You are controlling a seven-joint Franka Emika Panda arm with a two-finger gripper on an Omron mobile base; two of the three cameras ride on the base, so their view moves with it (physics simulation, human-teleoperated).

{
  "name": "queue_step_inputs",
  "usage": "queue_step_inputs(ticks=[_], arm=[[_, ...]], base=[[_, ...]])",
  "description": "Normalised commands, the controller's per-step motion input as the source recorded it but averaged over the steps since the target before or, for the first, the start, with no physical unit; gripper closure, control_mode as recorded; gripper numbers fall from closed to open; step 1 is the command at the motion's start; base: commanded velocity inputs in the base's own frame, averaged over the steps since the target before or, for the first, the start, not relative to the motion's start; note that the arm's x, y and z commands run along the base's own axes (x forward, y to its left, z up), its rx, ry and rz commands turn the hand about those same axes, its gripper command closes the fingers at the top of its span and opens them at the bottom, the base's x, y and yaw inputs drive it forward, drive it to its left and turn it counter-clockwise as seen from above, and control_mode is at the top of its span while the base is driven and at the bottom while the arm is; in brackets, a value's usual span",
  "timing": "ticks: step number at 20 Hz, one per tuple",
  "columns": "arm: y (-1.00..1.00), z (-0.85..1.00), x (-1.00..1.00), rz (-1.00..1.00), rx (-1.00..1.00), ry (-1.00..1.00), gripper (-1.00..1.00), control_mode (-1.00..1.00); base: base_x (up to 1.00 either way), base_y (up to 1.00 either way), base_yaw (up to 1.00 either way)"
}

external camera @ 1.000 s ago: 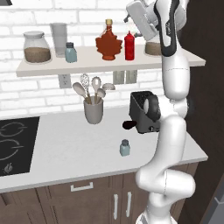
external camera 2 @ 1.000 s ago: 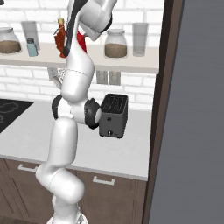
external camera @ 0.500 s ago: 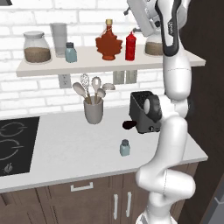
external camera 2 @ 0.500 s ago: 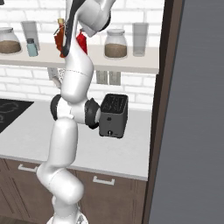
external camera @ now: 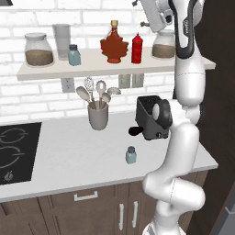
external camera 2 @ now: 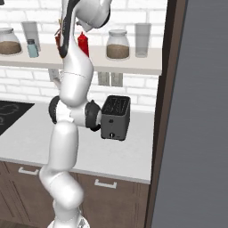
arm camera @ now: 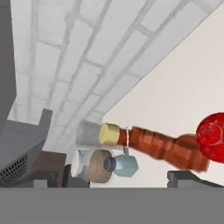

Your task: Put the shaker and condiment bottle from the counter next to their counterparts in the cabinet.

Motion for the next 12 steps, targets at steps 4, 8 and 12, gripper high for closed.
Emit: queue_step_inputs(ticks=[4, 8, 12], arm=[[0.00, -0.26, -1.00, 0.02, -0.11, 0.00, -1.00, -1.00], [0.00, -0.29, -0.97, 0.03, -0.17, 0.00, -1.00, -1.00], [0.00, -0.27, -0.85, 0.01, -0.17, 0.01, -1.00, -1.00]], base=[[0.00, 0.00, 0.00], [0.00, 0.00, 0.00], [0.00, 0.00, 0.00]])
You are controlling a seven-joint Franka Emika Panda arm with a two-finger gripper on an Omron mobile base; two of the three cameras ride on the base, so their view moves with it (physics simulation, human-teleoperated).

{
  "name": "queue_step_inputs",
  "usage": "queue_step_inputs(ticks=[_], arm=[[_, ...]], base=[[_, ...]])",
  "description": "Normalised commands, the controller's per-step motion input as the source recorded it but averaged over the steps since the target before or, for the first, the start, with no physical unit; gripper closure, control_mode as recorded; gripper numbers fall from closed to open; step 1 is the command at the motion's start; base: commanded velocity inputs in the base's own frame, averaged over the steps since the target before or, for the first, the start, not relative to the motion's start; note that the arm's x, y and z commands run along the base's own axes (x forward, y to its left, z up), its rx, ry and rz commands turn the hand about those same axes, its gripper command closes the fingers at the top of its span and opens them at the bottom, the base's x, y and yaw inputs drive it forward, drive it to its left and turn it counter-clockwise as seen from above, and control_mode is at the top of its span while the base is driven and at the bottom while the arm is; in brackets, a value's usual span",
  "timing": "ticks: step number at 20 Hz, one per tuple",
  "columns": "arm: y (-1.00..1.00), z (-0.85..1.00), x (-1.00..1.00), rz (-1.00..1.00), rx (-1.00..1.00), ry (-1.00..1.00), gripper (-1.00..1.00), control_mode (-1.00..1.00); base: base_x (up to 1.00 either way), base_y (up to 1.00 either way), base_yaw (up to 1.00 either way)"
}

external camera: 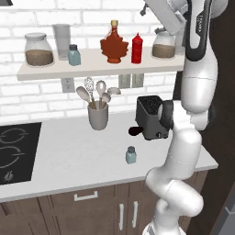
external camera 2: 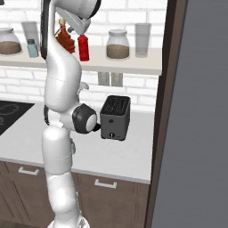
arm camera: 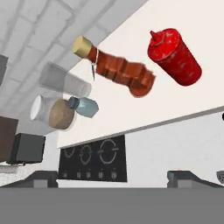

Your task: Put the shaker and condiment bottle from the counter next to their counterparts in the cabinet.

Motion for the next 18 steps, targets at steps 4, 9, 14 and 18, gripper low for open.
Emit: queue_step_inputs(ticks=[4, 9, 14, 18], arm=[[0.00, -0.21, -0.76, 0.00, -0.14, 0.00, -1.00, -1.00], [0.00, -0.40, -0.80, 0.00, -0.19, 0.02, -1.00, -1.00], [0.00, -0.63, -0.93, 0.00, -0.19, 0.04, -1.00, -1.00], [0.00, -0.41, -0.56, 0.00, -0.06, 0.04, -1.00, -1.00]], base=[[0.00, 0.00, 0.00], [0.00, 0.00, 0.00], [0.00, 0.00, 0.00], [0.00, 0.00, 0.00]])
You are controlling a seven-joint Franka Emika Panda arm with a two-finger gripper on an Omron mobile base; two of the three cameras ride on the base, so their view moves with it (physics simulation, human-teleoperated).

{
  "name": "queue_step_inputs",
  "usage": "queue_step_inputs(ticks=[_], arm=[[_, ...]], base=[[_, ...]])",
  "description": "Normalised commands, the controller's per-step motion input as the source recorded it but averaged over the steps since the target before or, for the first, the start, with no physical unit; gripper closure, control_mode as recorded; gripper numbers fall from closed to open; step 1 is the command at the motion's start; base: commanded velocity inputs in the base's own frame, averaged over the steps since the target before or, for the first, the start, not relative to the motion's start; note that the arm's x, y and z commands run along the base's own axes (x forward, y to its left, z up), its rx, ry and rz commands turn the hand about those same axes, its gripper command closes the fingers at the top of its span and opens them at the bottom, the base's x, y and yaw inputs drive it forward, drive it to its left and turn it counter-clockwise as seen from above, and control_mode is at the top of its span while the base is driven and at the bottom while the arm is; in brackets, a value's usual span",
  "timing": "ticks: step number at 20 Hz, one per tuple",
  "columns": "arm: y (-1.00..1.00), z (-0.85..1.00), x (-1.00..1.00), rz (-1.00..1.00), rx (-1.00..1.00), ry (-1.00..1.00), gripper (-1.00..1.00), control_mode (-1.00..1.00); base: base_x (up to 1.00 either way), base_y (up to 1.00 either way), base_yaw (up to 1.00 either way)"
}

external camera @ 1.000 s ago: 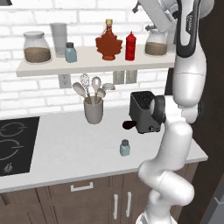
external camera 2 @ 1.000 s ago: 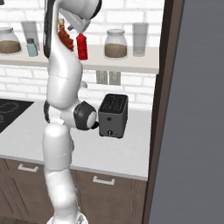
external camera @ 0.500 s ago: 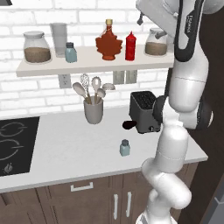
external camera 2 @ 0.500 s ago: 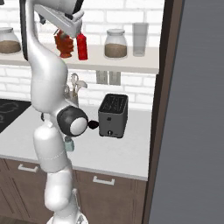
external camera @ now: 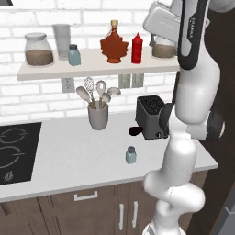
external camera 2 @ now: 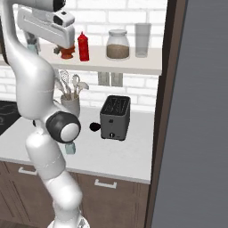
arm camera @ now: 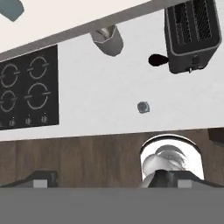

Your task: Put the shaker and condiment bottle from the counter next to their counterparts in the cabinet.

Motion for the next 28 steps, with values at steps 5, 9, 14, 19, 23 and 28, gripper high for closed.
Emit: queue_step_inputs(ticks=[5, 9, 14, 19, 23, 28], arm=[[0.00, -0.55, -0.71, 0.00, -0.05, 0.10, -1.00, -1.00], [0.00, -0.67, -0.91, 0.00, -0.06, 0.09, -1.00, -1.00], [0.00, -0.71, -0.93, 0.00, -0.06, 0.08, -1.00, -1.00], [0.00, -0.66, -0.82, 0.00, -0.04, 0.08, -1.00, -1.00], [0.01, -0.40, -0.44, 0.00, 0.00, 0.01, -1.00, -1.00], [0.03, -0.28, -0.25, 0.00, 0.00, 0.00, -1.00, -1.00]], base=[[0.00, 0.00, 0.00], [0.00, 0.00, 0.00], [0.00, 0.00, 0.00], [0.00, 0.00, 0.00], [0.00, 0.00, 0.00], [0.00, 0.00, 0.00]])
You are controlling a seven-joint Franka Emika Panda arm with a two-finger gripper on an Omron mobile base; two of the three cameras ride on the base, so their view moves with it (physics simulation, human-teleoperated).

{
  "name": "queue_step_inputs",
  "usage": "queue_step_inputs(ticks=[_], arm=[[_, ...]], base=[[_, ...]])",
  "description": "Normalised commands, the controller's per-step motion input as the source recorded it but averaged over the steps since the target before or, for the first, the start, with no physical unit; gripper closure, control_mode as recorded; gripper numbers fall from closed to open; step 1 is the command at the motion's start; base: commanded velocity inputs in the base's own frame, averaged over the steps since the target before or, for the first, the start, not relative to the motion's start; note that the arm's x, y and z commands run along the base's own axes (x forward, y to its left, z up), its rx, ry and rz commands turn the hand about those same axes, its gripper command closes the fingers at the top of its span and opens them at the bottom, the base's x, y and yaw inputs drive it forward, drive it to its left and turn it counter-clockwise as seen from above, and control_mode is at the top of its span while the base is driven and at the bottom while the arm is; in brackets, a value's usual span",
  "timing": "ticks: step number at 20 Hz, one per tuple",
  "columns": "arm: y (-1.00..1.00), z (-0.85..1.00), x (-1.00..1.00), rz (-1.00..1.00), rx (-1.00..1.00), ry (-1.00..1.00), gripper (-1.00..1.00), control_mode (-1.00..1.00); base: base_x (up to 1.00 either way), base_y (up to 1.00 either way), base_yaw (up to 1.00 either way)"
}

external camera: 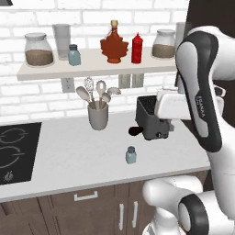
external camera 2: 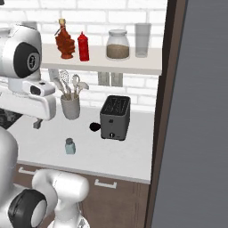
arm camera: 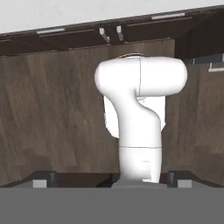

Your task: Put the shaker and condiment bottle from the counter next to their counterparts in the cabinet.

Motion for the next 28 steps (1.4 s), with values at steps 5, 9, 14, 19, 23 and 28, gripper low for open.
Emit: queue_step_inputs(ticks=[5, 9, 14, 19, 23, 28], arm=[[0.00, -0.43, -0.34, 0.00, -0.01, 0.00, -1.00, -1.00], [0.00, -0.61, -0.29, 0.00, -0.05, 0.00, -1.00, -1.00], [0.00, -0.53, 0.06, 0.00, -0.07, 0.00, -1.00, -1.00], [0.04, -0.07, 0.09, 0.00, -0.01, 0.00, -1.00, -1.00], [0.00, -0.08, 0.41, 0.00, 0.00, 0.00, -1.00, -1.00], [0.00, -0.10, 0.75, -0.02, 0.00, 0.00, -1.00, -1.00]], base=[[0.00, 0.00, 0.00], [0.00, 0.00, 0.00], [0.00, 0.00, 0.00], [0.00, 0.00, 0.00], [0.00, 0.00, 0.00], [0.00, 0.00, 0.00]])
